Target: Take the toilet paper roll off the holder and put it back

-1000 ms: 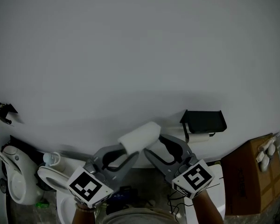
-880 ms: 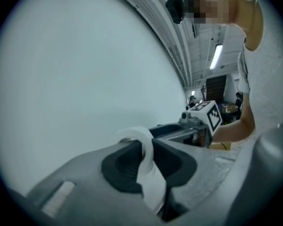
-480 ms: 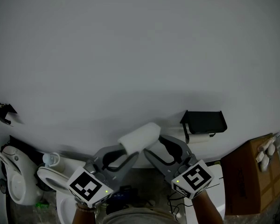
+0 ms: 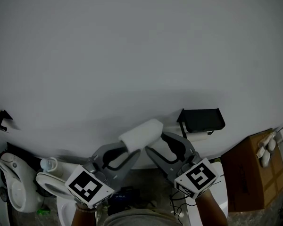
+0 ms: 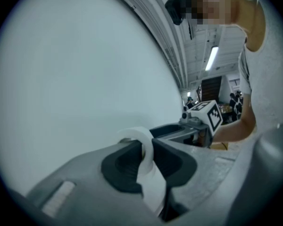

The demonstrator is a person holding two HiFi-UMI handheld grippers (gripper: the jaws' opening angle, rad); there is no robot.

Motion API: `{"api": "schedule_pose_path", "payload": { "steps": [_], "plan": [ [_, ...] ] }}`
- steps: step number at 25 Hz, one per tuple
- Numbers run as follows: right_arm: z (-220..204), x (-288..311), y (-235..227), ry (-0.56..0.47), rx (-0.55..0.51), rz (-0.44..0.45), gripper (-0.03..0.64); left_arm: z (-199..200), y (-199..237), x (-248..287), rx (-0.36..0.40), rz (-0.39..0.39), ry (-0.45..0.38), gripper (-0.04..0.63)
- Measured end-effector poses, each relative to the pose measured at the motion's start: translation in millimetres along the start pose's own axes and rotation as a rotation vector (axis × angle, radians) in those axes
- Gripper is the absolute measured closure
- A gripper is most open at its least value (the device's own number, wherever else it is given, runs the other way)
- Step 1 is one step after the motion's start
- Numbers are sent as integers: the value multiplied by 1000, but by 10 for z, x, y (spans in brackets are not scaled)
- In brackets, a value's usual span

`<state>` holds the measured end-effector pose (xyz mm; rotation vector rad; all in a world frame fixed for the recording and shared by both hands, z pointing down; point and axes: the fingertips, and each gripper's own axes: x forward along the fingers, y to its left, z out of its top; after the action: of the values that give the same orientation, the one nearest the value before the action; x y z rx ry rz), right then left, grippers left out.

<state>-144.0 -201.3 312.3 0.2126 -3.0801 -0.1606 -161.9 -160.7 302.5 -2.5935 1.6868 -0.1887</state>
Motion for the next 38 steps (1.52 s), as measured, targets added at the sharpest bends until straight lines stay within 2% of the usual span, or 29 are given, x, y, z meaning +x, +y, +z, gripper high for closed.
{"api": "schedule_pose_path", "payload": {
  "steps": [4, 10, 14, 22, 27, 34, 38],
  "plan": [
    [60, -62, -113, -10, -10, -26, 393, 95, -4, 114, 34, -36, -20, 532],
    [156, -218, -397, -6, -24, -85, 393, 246, -50, 395, 11, -76, -11, 532],
    [225, -369, -773, -30, -38, -122, 393, 378, -58, 786, 76, -116, -32, 532],
    [349, -452, -742, -31, -82, -210, 393, 502, -104, 760, 143, -196, -88, 532],
    [383, -802, -1239, -26, -86, -261, 393, 677, -264, 1319, 141, -240, -98, 532],
    [324, -788, -1276, -7, -99, -343, 393, 611, -217, 1367, 143, -298, -123, 532],
    [210, -1171, -1567, 19, -85, -387, 393, 609, -496, 1775, 139, -340, -107, 532]
  ]
}}
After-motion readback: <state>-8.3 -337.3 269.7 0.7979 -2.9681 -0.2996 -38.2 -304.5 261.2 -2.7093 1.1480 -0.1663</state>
